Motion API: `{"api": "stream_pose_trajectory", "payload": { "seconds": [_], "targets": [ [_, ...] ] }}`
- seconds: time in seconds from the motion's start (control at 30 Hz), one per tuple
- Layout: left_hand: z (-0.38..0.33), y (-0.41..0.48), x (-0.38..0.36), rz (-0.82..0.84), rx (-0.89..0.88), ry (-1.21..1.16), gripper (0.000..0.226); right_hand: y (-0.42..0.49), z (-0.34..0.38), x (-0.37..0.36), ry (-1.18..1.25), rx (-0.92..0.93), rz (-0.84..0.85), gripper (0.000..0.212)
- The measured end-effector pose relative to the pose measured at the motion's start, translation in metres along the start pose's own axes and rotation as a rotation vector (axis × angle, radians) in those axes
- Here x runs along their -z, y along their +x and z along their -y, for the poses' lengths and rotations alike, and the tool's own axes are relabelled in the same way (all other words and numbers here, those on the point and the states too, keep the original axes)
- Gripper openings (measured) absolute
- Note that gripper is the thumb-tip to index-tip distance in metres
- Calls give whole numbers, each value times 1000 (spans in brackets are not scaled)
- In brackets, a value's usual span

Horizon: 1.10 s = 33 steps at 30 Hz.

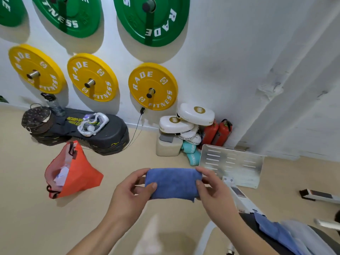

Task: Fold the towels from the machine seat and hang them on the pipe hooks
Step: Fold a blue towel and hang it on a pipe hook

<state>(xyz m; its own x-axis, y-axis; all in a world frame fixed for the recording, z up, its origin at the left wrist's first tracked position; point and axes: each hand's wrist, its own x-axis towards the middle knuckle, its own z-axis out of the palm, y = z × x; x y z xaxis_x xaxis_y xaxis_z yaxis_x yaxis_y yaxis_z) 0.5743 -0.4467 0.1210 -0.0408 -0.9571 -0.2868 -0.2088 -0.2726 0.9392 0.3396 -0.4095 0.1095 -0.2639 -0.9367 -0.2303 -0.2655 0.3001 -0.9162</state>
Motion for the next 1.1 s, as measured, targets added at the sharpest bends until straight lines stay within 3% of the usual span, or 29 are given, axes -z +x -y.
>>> {"api": "stream_pose_trajectory", "payload": {
  "seconds": [0.17, 0.5, 0.67, 0.83, 1.1],
  "targets": [
    [-42, 66, -10, 177, -26, 5, 30, 39, 33, 14, 133, -75, -180, 31],
    [-167, 199, -133, 435, -31, -35, 37, 147, 83, 136, 374, -102, -333, 23],
    [-220, 285, -195, 443, -109, -56, 39, 239, 109, 196, 345, -5, -369, 28],
    [-271, 353, -250, 471, -134, -26, 42, 309, 122, 241, 106, 15, -477, 35],
    [-374, 463, -367, 691, -302, 50, 39, 412, 150, 336, 127, 3, -680, 30]
  ]
}}
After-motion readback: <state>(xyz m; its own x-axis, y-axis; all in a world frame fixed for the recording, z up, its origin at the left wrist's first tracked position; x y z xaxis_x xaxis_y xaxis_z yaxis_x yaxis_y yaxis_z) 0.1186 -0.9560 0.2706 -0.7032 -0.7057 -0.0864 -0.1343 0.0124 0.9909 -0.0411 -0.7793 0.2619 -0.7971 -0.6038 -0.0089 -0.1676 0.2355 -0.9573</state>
